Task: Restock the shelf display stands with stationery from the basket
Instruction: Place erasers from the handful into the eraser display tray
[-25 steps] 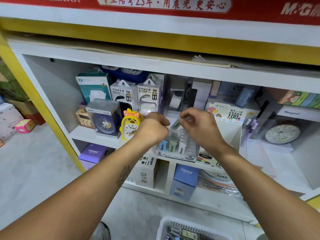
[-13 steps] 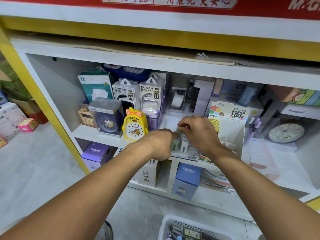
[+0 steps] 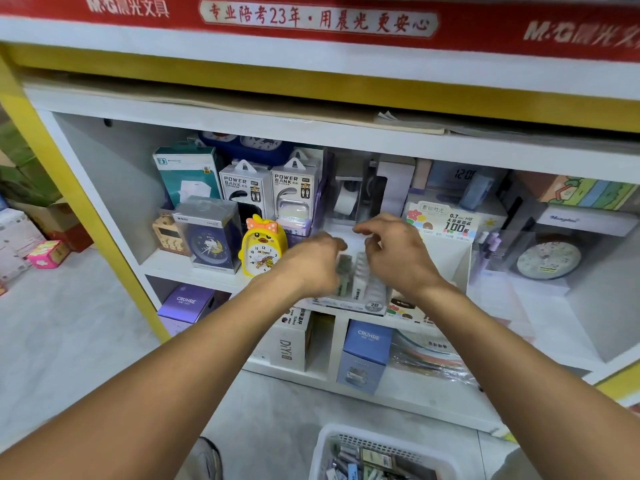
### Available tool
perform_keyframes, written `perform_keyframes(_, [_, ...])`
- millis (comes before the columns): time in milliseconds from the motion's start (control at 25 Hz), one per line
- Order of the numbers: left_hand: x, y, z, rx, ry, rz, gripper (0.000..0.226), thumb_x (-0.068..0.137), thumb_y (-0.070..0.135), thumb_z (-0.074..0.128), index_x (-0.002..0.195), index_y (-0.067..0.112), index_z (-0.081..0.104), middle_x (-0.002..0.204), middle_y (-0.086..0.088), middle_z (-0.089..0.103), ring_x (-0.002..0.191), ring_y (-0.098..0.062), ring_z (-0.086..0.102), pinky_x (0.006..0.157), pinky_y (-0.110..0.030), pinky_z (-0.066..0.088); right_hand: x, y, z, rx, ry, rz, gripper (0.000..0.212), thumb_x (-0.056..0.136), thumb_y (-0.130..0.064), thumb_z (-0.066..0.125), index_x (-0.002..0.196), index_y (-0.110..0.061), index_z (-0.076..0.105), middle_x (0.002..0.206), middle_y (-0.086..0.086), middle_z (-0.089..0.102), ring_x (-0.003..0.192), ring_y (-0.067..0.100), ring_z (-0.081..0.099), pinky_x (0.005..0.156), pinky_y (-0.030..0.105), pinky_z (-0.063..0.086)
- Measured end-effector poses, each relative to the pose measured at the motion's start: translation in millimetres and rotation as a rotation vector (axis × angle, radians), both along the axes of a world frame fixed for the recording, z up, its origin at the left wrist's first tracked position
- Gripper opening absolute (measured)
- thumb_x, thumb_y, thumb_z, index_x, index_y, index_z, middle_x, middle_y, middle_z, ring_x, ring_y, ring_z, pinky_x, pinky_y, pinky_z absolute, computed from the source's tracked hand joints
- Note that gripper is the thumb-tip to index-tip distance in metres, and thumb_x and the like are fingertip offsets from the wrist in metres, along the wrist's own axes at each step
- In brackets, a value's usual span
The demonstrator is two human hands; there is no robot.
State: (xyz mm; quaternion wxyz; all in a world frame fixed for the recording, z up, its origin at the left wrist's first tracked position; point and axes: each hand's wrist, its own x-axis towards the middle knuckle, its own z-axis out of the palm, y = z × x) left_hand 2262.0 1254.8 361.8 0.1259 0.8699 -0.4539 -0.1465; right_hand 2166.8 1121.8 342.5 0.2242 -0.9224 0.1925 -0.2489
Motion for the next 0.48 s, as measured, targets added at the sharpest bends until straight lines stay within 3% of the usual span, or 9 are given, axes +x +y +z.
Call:
perform_keyframes(160, [-37.7,-19.3,16.7,-0.073,-0.078,0.095,0.038,0.085,0.015,0.057,0.123,0.017,0.058,0.127,-0.013,0.059,0.116,-0.031,0.058,0.091,-0.037,0.051,-29.8,19.3,30.1,0.068,0.264,-0.024,0.031,0.088,-0.004,0.053,0.104,-0.019,0.075,0.106,0.003,0.072,0.100,0.021,0.065,0.083,0.027,0.050])
perform_keyframes(280, [-85.1,-20.8,15.1,-0.188,-0.156,0.059,0.023,0.083,0.015,0.059,0.106,0.012,0.062,0.108,-0.016,0.065,0.099,-0.035,0.064,0.076,-0.038,0.049,-68.1,30.0,38.8,0.057,0.300,-0.083,0.019,0.076,0.001,0.054,0.080,-0.011,0.068,0.083,0.012,0.069,0.082,0.027,0.065,0.064,0.028,0.049])
perform_keyframes(360, [-117.2,-10.9,-6.8,-0.191,-0.059,-0.030,0.011,0.081,0.017,0.061,0.091,0.014,0.060,0.091,-0.012,0.064,0.081,-0.031,0.062,0.064,-0.034,0.046,-103.2,35.8,20.5,0.081,0.351,-0.092,0.017,0.073,0.002,0.055,0.071,-0.011,0.066,0.072,0.013,0.065,0.071,0.024,0.061,0.055,0.026,0.042])
perform_keyframes(480, [-154.3,8.4,-77.2,0.097,0.227,-0.162,0.005,0.083,0.009,0.057,0.083,0.009,0.062,0.073,-0.011,0.066,0.071,-0.030,0.070,0.055,-0.035,0.056,-153.9,48.0,-51.2,0.279,0.633,-0.005,0.019,0.079,0.003,0.062,0.070,-0.012,0.070,0.065,0.008,0.069,0.057,0.013,0.066,0.054,0.022,0.046])
